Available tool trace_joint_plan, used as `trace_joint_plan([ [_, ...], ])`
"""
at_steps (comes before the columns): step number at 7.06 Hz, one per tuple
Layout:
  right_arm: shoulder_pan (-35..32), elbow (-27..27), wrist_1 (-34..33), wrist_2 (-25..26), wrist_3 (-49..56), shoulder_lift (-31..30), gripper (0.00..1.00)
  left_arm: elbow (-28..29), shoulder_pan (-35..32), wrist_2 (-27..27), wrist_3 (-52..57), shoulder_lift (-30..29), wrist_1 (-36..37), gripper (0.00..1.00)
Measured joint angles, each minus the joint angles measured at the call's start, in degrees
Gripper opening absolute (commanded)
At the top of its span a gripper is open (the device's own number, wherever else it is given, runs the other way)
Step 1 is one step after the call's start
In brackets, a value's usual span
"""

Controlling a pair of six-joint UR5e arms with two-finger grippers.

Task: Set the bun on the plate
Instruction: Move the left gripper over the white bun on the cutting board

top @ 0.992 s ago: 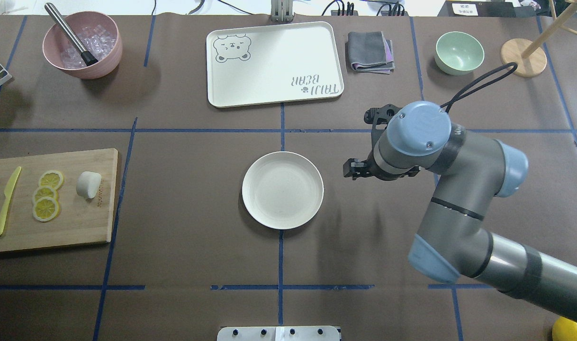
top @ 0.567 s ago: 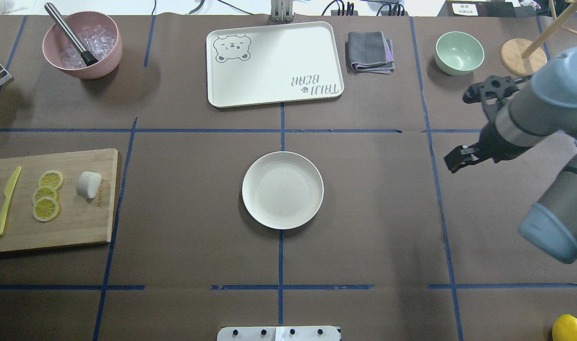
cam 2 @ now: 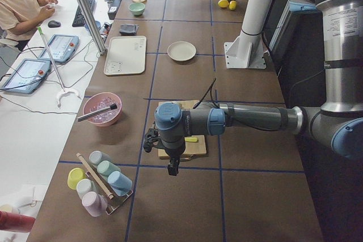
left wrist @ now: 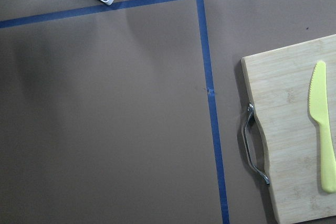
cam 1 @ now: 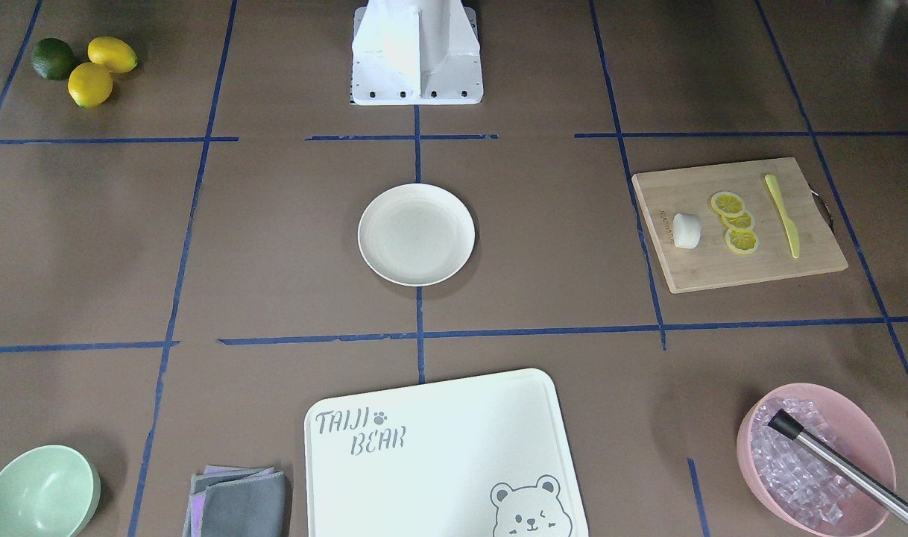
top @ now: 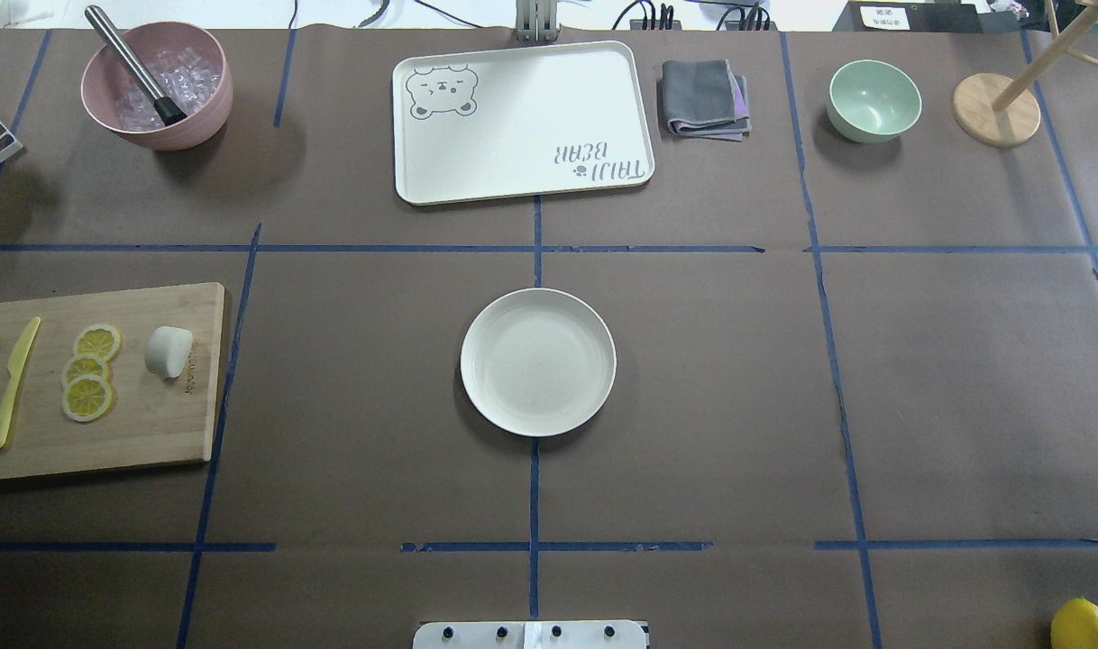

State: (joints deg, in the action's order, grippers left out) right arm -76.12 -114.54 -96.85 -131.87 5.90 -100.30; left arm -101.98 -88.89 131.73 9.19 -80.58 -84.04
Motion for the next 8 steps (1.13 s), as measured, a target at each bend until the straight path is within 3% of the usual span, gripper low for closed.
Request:
trace_joint_plan([
  [4,-10.44,2.54,2.83,-0.31,4.1,-7.29,0.99,-0.78,0.03,0.1,-0.37,-0.84,-1.02,1.0],
  [6,-12.81,3.06,4.25,-0.77,2.86,-7.65,1.0,-0.15,0.44,0.25,-1.4,-5.68,-5.77,1.0],
  [8,-13.06,3.85,4.53,-2.42,1.53,-7.05,1.0,0.13,1.69,5.21,-2.09,-6.79,-9.21,1.0],
])
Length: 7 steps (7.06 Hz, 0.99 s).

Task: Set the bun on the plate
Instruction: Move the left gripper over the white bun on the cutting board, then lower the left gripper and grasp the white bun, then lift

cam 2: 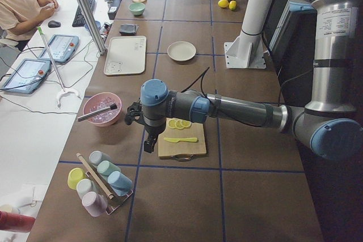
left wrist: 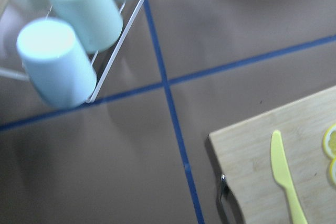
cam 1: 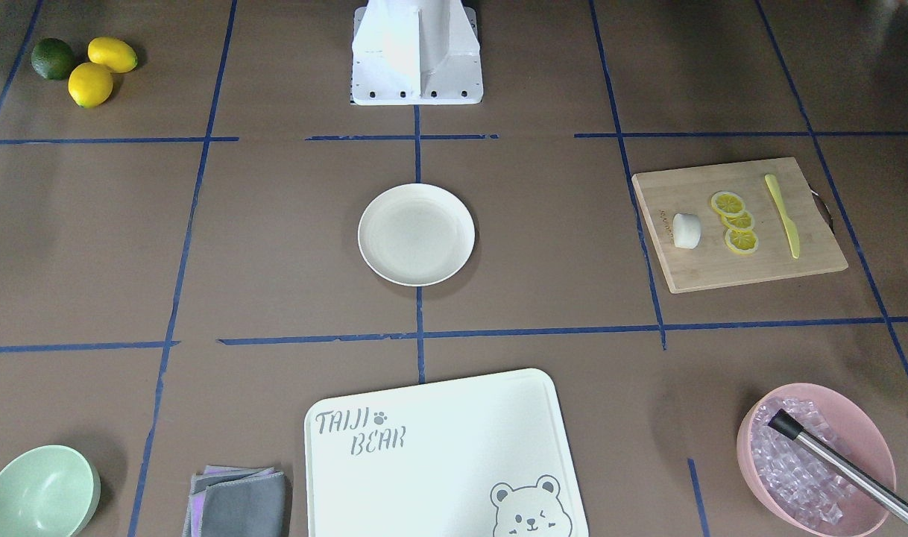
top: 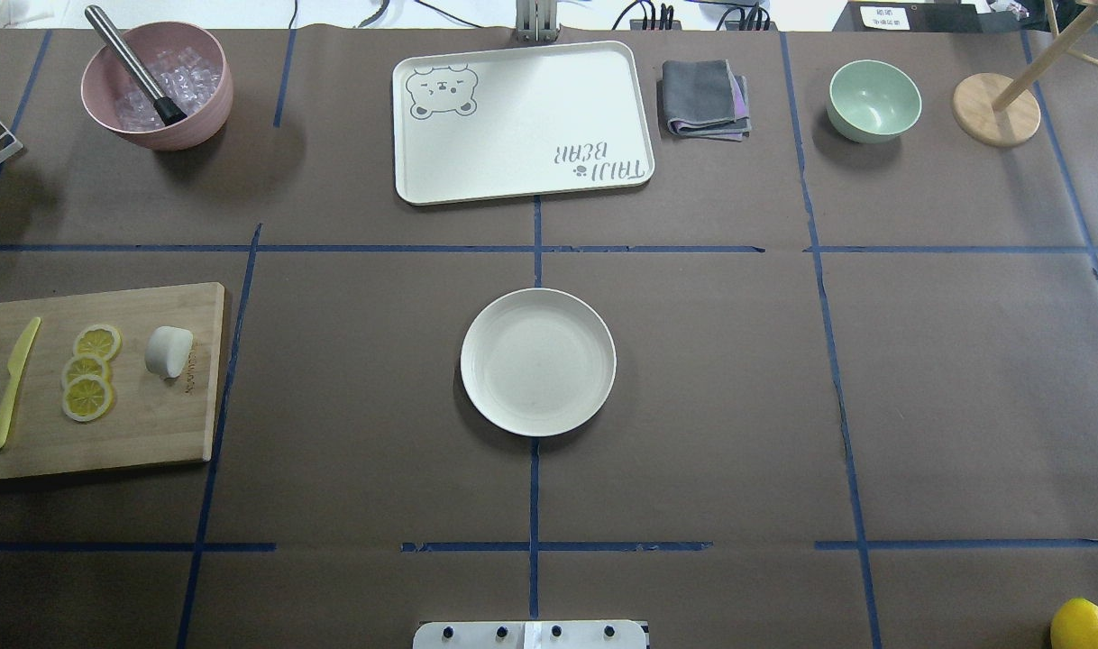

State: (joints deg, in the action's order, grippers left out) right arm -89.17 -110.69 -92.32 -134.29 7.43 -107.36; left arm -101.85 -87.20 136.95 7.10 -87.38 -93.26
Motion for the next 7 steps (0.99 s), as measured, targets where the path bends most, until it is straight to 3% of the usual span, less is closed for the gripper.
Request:
trace_joint_plan([
  [2,-0.03,0.1,0.03,-0.69,-0.2,0.17,1.0,-0.98,8.93,5.63,-9.08,-0.86,-3.71,1.0],
  [3,-0.03,0.12,0.04,-0.79,-0.22,0.2,1.0,-1.74,14.56,4.65,-18.43,-1.88,-5.97,1.0],
  [5,-0.04,0.12,0.1,-0.85,-0.14,0.22,1.0,-2.33,25.93,-4.31,-37.39,-3.53,-13.6,1.0],
  [7,-0.04,0.12,0.12,-0.81,-0.12,0.24,1.0,-1.48,35.86,-13.34,-49.0,-6.32,-16.78,1.0],
])
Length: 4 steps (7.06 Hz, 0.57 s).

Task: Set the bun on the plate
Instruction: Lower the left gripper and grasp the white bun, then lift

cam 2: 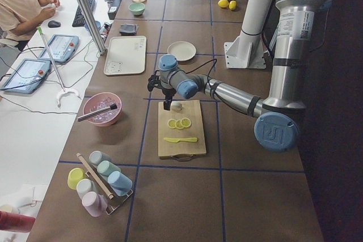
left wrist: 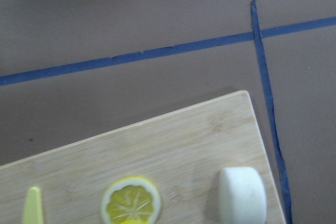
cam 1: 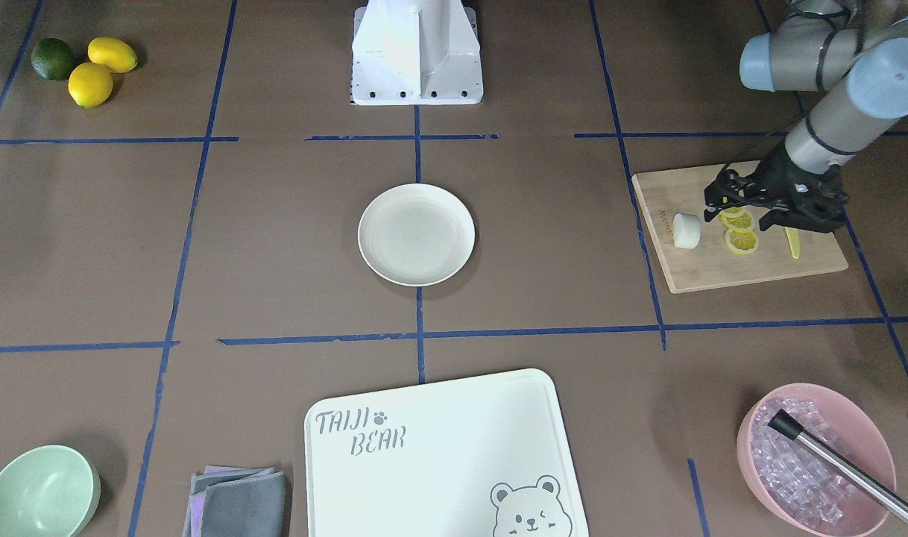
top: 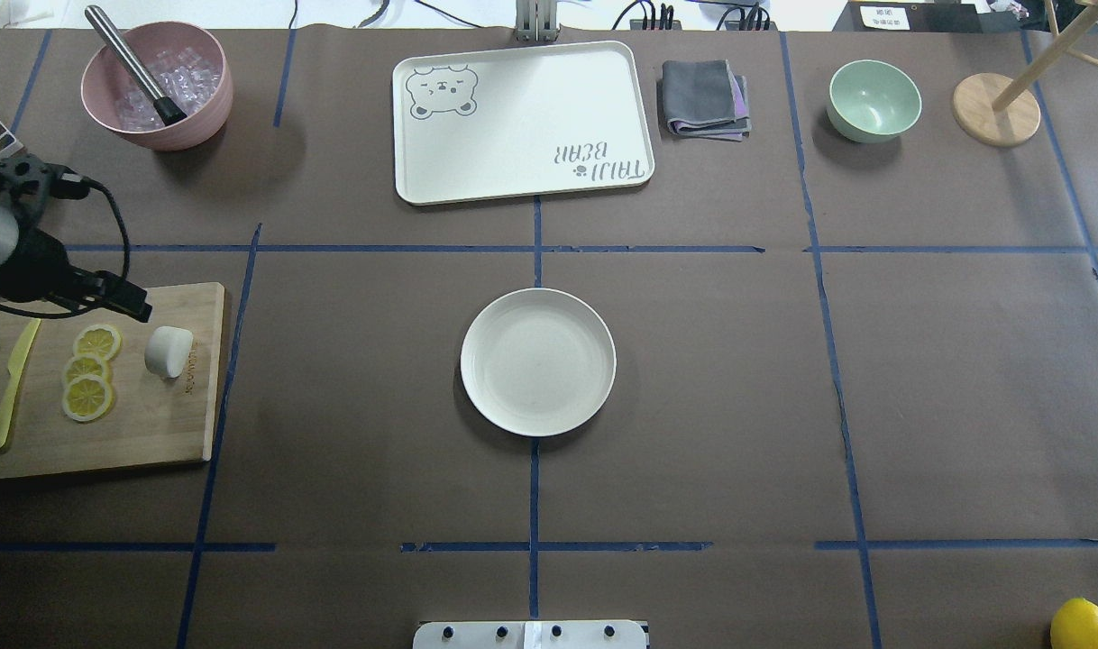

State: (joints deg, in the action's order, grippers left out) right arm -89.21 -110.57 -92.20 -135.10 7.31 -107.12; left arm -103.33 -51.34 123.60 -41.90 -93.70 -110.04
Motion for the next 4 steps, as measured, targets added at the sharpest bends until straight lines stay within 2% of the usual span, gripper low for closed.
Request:
trace_joint_plan([
  [3,0.0,0.12,0.0,0.08,-0.02,0.04,1.0,2.51,5.88,-3.85,-2.75,-1.11,-1.6,1.0],
  [4,0.0,0.14,0.0,0.09,0.0,0.02,1.0,3.05,6.34,-4.0,-2.68,-1.12,-1.73,0.83],
])
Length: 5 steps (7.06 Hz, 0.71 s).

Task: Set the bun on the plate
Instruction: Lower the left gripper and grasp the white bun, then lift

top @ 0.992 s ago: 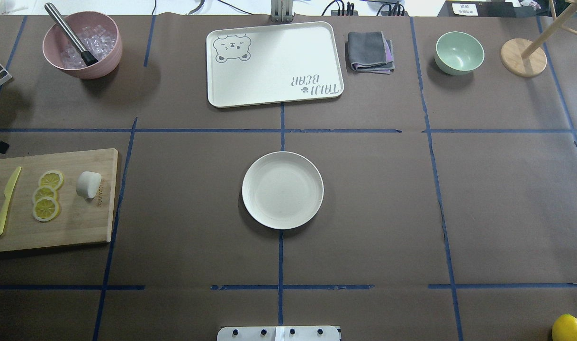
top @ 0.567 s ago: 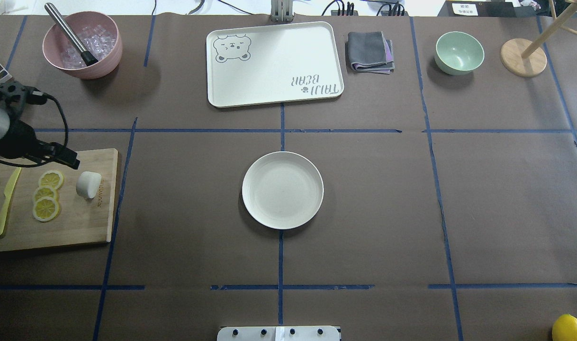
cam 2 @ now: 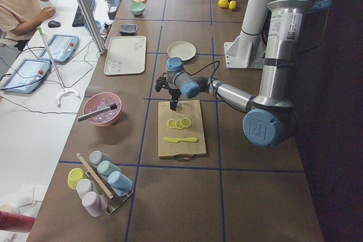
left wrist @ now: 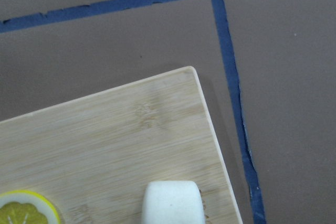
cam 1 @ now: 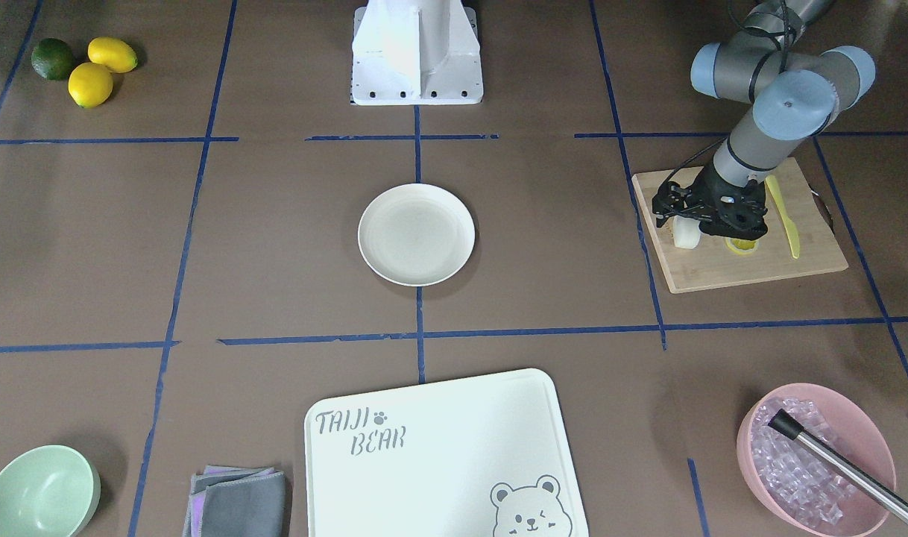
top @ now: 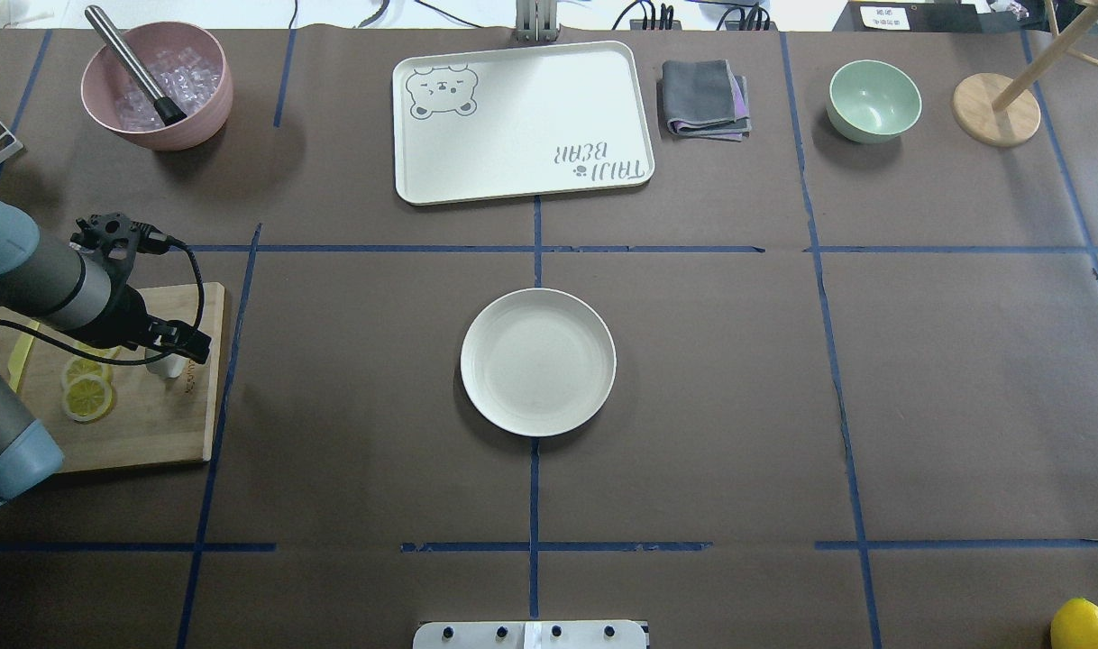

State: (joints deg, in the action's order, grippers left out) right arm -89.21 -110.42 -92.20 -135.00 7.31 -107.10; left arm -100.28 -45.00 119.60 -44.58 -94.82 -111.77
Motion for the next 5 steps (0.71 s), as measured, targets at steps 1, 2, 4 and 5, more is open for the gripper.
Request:
trace_joint_plan([
  [1,0.0,0.02,0.0,0.0,0.04,-0.03,1.0,0.28,0.26,-0.05,0.16,-0.04,-0.02,0.38],
  [2,0.0,0.02,0.0,0.0,0.06,-0.02,1.0,0.35,0.49,-0.06,0.24,-0.11,-0.01,0.3],
  [4,0.0,0.01,0.0,-0.05,0.02,0.04,1.0,0.35,0.66,-0.07,0.26,-0.17,0.05,0.28],
  [5,0.0,0.0,0.0,-0.07,0.01,0.05,1.0,0.12,0.69,-0.07,0.2,-0.27,0.08,0.27],
])
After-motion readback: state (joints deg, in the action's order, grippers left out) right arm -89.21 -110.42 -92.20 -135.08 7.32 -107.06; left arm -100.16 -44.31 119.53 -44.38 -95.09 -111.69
